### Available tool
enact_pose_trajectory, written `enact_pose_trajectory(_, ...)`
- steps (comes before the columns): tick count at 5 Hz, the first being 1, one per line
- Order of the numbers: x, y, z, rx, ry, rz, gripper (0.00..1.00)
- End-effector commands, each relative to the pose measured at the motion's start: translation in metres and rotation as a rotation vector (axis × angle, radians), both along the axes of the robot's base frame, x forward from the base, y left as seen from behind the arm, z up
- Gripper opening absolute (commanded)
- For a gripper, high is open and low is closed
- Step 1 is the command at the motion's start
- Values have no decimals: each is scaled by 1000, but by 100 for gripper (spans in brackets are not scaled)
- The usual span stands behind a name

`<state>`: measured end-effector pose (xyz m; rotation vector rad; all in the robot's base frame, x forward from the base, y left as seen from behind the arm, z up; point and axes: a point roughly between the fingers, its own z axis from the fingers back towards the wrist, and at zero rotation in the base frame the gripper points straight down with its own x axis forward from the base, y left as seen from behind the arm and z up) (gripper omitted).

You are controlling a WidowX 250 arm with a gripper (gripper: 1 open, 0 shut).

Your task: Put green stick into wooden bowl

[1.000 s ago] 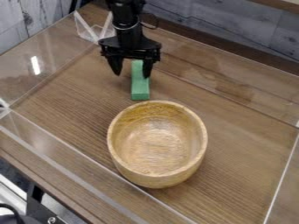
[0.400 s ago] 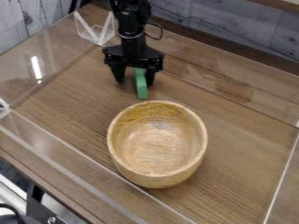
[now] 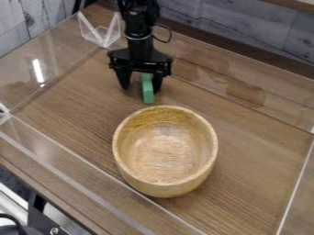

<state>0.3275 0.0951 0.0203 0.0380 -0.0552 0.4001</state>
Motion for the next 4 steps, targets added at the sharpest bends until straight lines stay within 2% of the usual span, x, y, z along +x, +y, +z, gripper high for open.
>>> enact_pose_trajectory(1,7,0,9,16,-15,-8,0)
enact_pose_trajectory(2,3,-2,8,9,22,-5,0)
enact_pose_trajectory(3,-2,-8,19,-28,46,-3,0)
enact_pose_trajectory(4,-4,-14,35,-67,49,-5,0)
